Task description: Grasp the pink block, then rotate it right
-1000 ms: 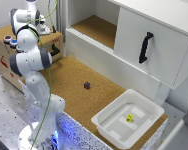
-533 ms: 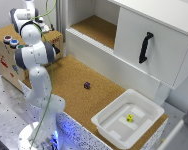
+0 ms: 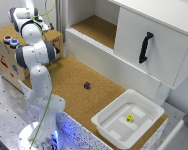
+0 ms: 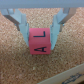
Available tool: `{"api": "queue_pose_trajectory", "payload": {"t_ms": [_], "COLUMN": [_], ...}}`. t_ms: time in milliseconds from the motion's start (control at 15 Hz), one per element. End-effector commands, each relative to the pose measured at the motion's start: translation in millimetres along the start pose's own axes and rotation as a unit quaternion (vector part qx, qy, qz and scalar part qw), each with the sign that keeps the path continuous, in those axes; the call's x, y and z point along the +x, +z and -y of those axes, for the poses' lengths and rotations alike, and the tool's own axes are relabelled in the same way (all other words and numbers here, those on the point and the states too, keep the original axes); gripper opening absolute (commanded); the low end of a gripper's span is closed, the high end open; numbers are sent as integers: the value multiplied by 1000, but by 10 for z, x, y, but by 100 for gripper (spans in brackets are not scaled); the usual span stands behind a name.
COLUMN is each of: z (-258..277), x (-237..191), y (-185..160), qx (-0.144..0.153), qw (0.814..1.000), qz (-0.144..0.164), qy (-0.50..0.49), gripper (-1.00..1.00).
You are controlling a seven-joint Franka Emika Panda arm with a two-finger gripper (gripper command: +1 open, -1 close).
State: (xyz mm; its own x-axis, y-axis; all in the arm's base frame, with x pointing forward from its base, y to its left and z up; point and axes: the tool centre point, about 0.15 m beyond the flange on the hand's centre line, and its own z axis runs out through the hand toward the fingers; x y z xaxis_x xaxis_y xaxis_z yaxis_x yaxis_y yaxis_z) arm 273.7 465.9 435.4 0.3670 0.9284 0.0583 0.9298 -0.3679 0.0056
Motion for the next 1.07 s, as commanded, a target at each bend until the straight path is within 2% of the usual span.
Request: {"api": "queue_pose_trajectory", "payload": {"t_ms": [0,200,267,467,533,733,867,1000], "z": [-136,-189,-189,-198,-221,-252,-195,-138], "x": [179,176,126,127,200,415,500,547], "y": [-237,-276,-289,-336,-335,-402,-374,-288], "qx": [-22,-17,-25,-4,-13,-1,-2,9], "qw": [998,998,997,998,998,994,986,973], "qz": [53,54,54,64,69,74,76,70], "qy": [8,-21,-39,-24,-1,80,146,221], "gripper": [-100,-100,-100,-100,-100,-100,-100,-100]}}
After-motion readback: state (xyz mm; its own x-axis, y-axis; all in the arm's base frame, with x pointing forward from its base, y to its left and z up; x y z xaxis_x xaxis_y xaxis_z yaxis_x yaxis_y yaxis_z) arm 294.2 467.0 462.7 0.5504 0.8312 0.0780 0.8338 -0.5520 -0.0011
